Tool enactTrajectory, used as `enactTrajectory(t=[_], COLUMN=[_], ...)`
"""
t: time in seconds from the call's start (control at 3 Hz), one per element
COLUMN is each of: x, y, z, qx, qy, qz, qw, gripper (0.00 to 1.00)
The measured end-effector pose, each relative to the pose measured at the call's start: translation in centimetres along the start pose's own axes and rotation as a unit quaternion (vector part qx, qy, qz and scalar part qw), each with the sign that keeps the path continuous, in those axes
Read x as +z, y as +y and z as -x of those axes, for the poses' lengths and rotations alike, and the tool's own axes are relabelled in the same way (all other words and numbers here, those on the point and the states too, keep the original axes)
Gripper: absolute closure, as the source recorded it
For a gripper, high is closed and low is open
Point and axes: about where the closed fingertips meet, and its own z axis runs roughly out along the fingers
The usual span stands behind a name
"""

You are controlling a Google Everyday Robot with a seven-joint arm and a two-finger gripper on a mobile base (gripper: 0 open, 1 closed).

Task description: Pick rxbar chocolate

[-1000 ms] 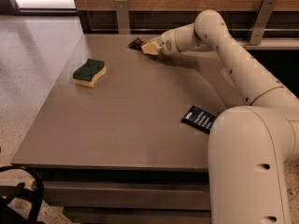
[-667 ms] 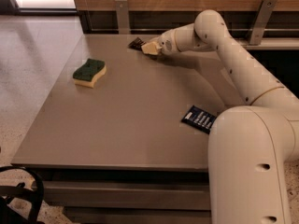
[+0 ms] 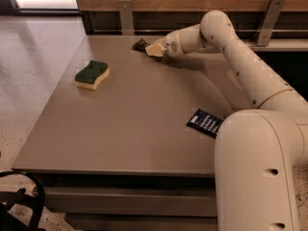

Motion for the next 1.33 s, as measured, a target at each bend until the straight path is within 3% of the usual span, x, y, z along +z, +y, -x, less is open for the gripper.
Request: enactTrajectory(t=[0.33,0.67,1.0,1.33], x=[-0.2,-3.7,-7.2,-9.8], y=[0.0,0.8,2.0,3.1], z=[0.2,3.3,6.3,8.6], qx=[-0.002,-0.035,-0.068,-0.091], qy=[0.001,0.023,0.043,0.047], qz=[-0.003,-0.066,-0.12,-0.146], qw=[1.0,0.9969,0.9896,0.984], gripper=[1.0,1.0,1.0,1.0])
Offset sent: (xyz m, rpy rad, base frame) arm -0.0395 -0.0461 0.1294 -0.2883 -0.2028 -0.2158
